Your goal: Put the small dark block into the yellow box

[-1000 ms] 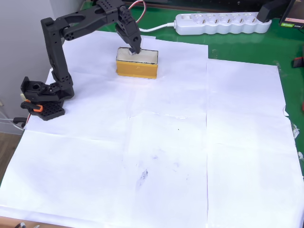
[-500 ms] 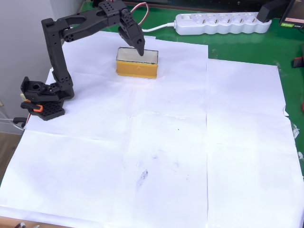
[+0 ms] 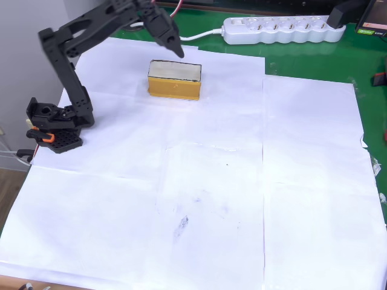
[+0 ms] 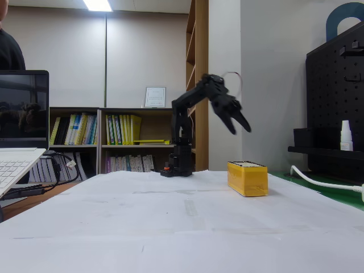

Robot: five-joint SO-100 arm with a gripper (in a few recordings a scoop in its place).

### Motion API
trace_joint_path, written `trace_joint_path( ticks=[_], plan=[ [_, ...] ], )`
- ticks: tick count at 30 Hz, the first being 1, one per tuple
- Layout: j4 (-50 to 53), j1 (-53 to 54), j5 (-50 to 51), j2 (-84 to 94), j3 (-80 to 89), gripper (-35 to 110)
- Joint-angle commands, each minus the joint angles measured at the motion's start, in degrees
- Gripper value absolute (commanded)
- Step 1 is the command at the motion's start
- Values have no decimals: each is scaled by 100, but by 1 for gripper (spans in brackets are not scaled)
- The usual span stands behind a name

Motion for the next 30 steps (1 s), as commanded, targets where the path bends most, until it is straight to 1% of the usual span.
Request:
trace_joint_path(
  ticks=[1, 4, 6, 8, 10, 13, 18, 21, 25, 30],
  plan=[
    [-149, 765, -334, -2355, -1608, 35],
    [281, 1292, -308, -3533, -2461, 23],
    [360, 1512, -123, -4140, -3050, 14],
    [360, 1529, 105, -4676, -3797, 5],
    [360, 1468, 149, -5071, -4579, 0],
    [360, 1441, 141, -5581, -5449, 0],
    [-62, 1389, 44, -6187, -6759, 0],
    [97, 1354, 88, -6407, -7110, 0],
    [35, 1564, -158, -6574, -7778, 0],
    [334, 1688, -149, -6741, -8042, 0]
  ],
)
